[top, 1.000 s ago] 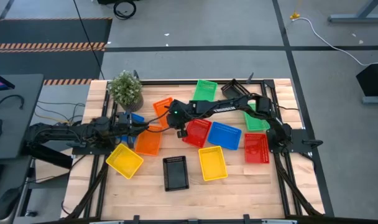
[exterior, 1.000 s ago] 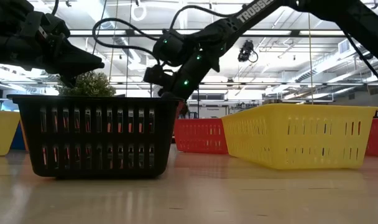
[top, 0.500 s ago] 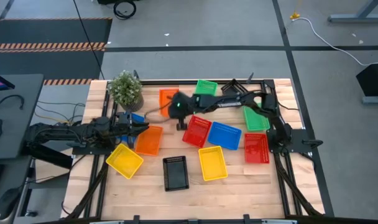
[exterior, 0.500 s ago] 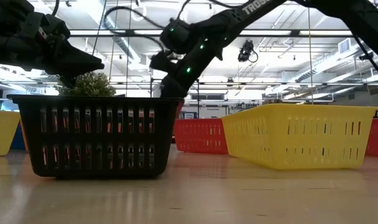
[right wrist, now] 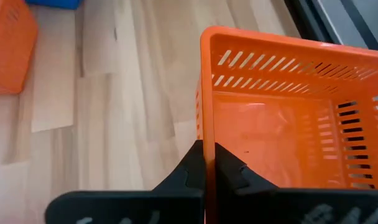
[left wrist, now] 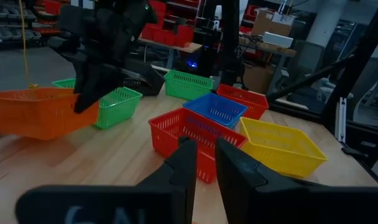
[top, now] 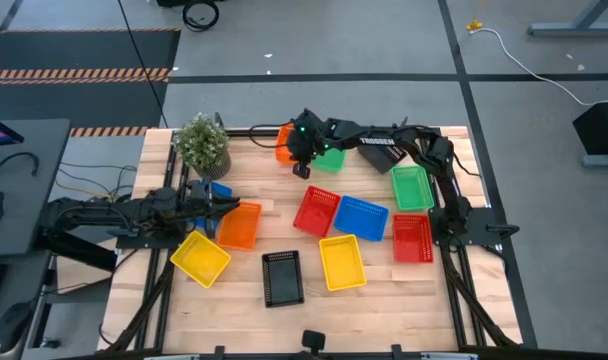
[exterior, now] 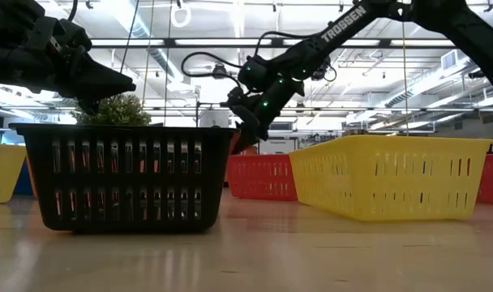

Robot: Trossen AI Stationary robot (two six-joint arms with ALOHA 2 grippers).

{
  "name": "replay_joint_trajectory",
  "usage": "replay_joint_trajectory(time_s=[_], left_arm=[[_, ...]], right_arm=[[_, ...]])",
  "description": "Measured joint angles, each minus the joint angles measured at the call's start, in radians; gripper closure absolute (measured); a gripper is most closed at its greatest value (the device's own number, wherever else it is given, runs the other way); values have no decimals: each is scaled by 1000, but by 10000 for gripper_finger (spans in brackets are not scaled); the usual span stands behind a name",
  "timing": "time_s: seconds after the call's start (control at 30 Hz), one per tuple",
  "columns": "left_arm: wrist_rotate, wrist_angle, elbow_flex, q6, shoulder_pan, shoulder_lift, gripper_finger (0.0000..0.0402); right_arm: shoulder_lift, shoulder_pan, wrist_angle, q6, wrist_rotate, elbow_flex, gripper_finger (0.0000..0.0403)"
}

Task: Stack baskets by color
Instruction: Prepare the bins on the table

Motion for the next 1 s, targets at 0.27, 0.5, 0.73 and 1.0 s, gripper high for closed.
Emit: replay_joint_trajectory(time_s=[0.27,0.5,0.73,1.0], left_arm=[[0,-6,0,-1,0,0,346],[0,-6,0,-1,0,0,341],[0,-6,0,-2,0,0,348],[0,-6,0,-27,0,0,343]], right_arm=[[0,-5,-72,-38,-2,-2,394],[0,13,-70,-120,31,-44,369],[-2,36,-91,-196,141,-55,320],[-95,51,-166,-185,164,-55,295]])
